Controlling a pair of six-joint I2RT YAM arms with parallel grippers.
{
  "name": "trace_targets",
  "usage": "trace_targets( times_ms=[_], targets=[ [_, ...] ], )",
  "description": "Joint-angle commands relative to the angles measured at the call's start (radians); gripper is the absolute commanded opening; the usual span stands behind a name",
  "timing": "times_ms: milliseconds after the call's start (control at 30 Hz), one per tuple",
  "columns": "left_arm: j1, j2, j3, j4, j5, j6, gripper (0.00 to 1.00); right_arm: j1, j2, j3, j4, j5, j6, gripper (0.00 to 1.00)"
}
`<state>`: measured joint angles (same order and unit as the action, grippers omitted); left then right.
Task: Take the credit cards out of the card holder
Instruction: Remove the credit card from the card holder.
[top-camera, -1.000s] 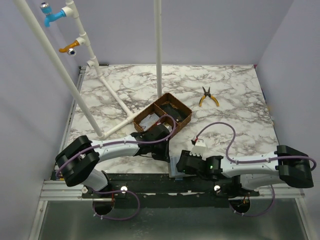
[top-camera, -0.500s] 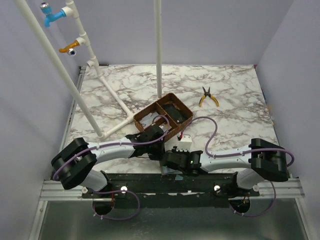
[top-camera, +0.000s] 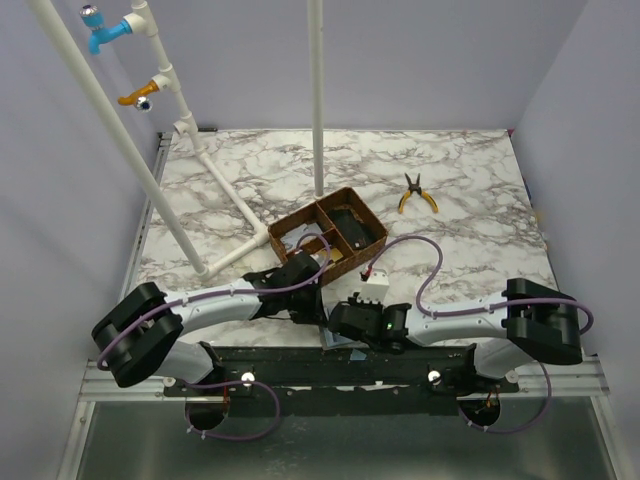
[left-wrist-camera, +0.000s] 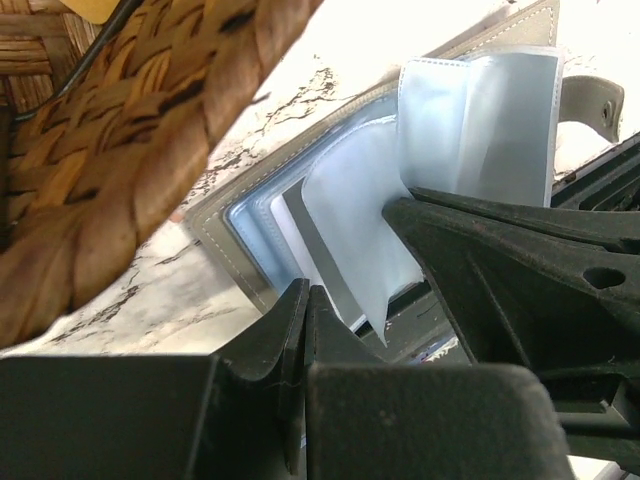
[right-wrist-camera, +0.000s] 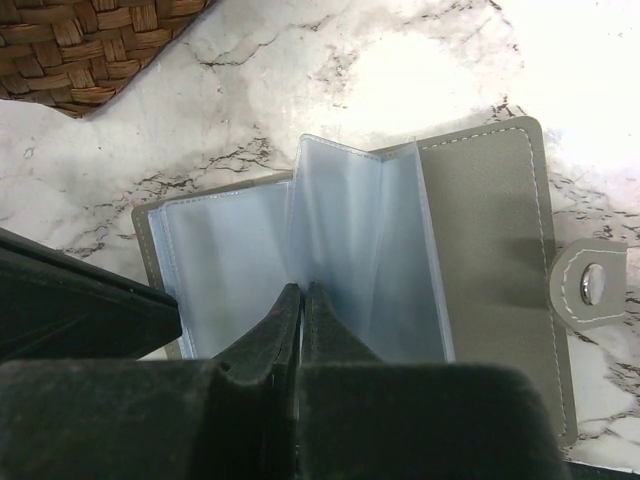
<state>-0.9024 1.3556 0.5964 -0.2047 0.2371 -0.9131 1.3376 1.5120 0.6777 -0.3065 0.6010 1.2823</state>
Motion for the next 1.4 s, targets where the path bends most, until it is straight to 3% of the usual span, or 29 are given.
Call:
trace_targets(
  times_ms=[0, 333, 467, 733, 1000, 1200, 1367],
  targets=[
    [-0.006, -0.026, -0.004, -0.016, -0.003, 0.015, 0.01, 0.003, 0.121, -0.126, -0.037, -0.233, 0.025, 0.01],
    [-0.038, 0.033, 0.045, -0.009, -0.015, 0.007, 0.01, 0.001, 0.11, -0.163, 0.031, -0.274, 0.035, 0.01],
    [-0.041, 0.046, 0.061, -0.009, -0.021, 0.002, 0.01, 0.002, 0.034, -0.192, 0.055, -0.275, 0.047, 0.01],
    [-0.056, 0.077, 0.103, -0.012, -0.032, 0.003, 0.01, -0.006, -0.307, -0.169, 0.017, -0.175, 0.008, 0.2],
    [-0.101, 0.131, 0.164, -0.009, -0.024, -0.002, 0.01, -0.016, -0.415, -0.17, -0.073, -0.136, 0.04, 0.41],
    [-0.134, 0.156, 0.199, -0.016, -0.015, -0.005, 0.01, -0.015, -0.545, -0.167, -0.211, -0.077, 0.099, 0.43],
    [-0.157, 0.202, 0.238, -0.016, -0.008, -0.006, 0.01, -0.016, -0.7, -0.138, -0.311, -0.009, 0.116, 0.54]
  ],
)
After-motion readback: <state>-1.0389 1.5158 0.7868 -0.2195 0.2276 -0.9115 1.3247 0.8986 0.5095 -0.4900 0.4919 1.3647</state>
